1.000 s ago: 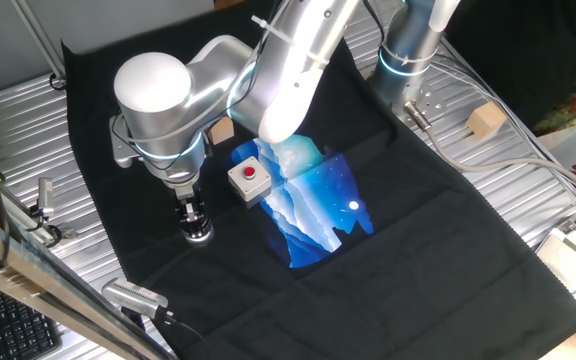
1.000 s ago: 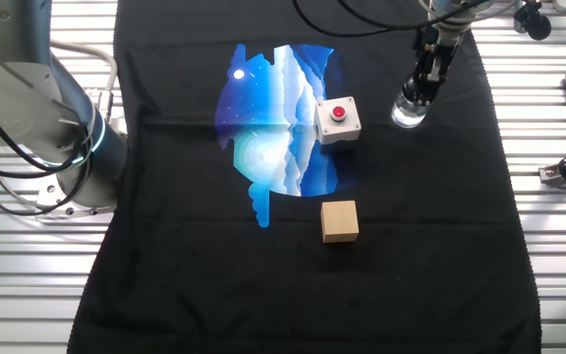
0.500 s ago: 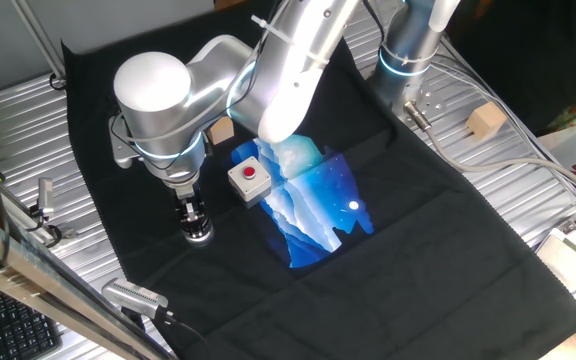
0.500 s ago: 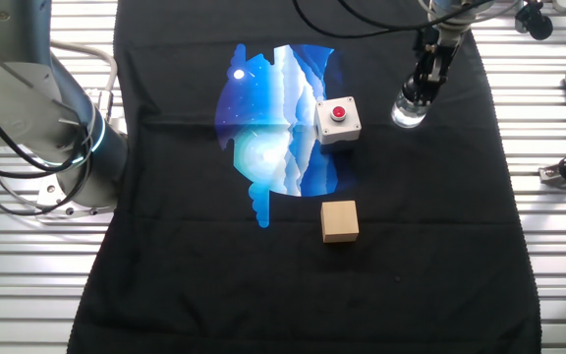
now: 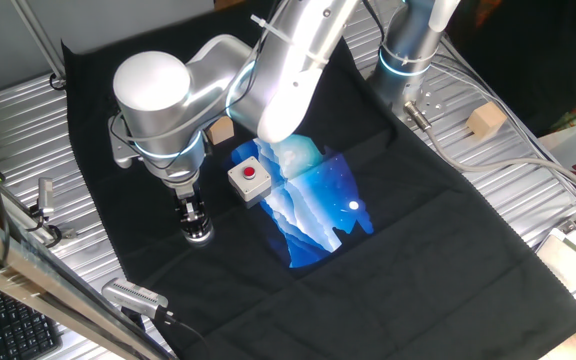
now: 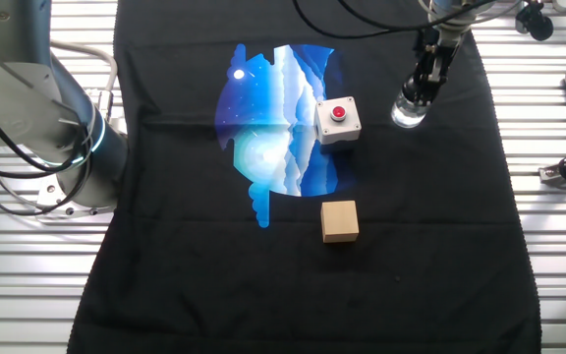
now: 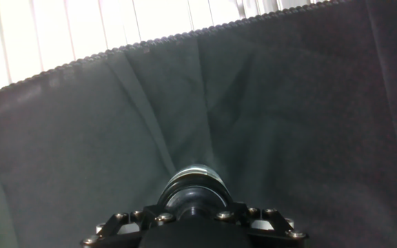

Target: Screw the lid onto the jar

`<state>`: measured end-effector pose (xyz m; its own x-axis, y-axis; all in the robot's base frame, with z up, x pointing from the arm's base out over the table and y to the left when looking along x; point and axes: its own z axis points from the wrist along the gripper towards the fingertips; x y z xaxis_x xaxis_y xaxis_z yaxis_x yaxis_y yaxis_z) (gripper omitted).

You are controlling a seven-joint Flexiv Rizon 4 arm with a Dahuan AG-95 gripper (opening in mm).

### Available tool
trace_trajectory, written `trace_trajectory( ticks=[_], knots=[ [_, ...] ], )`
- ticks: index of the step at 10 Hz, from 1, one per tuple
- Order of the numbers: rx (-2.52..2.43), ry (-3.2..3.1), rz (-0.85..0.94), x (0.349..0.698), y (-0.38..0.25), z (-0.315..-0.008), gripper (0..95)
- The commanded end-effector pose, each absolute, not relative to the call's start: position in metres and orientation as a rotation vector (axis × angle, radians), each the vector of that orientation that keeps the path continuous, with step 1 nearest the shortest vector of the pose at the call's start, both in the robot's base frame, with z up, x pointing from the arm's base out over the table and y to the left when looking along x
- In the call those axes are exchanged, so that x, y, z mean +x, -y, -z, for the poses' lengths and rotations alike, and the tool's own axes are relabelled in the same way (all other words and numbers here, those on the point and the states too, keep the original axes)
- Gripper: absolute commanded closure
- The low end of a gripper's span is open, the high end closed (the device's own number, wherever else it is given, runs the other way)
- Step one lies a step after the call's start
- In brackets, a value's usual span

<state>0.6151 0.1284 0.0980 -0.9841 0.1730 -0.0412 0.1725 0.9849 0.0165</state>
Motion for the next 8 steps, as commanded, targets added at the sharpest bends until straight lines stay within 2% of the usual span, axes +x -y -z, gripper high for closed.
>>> trace_trajectory(
  ticks=[1,8],
  knots=[
    [0.265,-3.090,-0.024,0.6152,-0.1287,-0.0980,38.0],
    [0.236,-3.099,-0.024,0.6149,-0.1289,-0.0982,38.0]
  ],
)
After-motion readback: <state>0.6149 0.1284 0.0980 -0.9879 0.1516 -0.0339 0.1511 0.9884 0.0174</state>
